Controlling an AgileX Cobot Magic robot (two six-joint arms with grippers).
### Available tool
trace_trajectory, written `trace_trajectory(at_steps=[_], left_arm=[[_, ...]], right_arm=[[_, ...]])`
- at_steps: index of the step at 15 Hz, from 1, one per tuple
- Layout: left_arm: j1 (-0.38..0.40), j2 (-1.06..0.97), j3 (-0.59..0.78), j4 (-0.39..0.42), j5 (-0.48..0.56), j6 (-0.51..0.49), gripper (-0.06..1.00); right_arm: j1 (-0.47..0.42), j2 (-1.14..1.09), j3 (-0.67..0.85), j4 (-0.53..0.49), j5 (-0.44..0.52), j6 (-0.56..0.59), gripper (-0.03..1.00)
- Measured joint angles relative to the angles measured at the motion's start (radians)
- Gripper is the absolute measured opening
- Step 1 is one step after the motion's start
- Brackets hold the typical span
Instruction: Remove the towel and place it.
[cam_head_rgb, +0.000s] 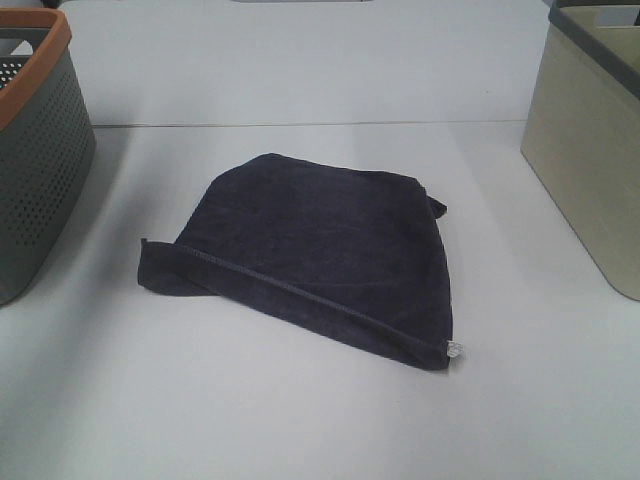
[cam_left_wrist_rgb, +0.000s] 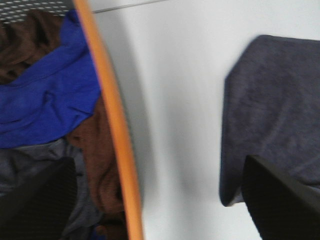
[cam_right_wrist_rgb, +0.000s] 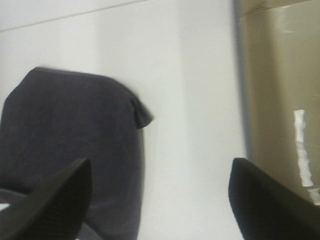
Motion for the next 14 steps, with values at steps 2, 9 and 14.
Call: trace_trajectory(at_steps=[2,9,14], left_arm=[[0.095,-0.043,0.038,0.010,0.000,0.001,0.84],[0.214,-0.178,0.203,0.007,0.000,0.031,0.82],[0.214,-0.500,0.508,0.000,0.000,0.030,0.82]], right_arm=[[-0.058,-0.057,0.032,-0.093,-0.002,-0.017,0.75],[-0.062,-0.286,0.378,-0.185,0.000,-0.097,0.75],[-0.061,-0.646,0.691,-0.185,0.001,-0.112,0.75]])
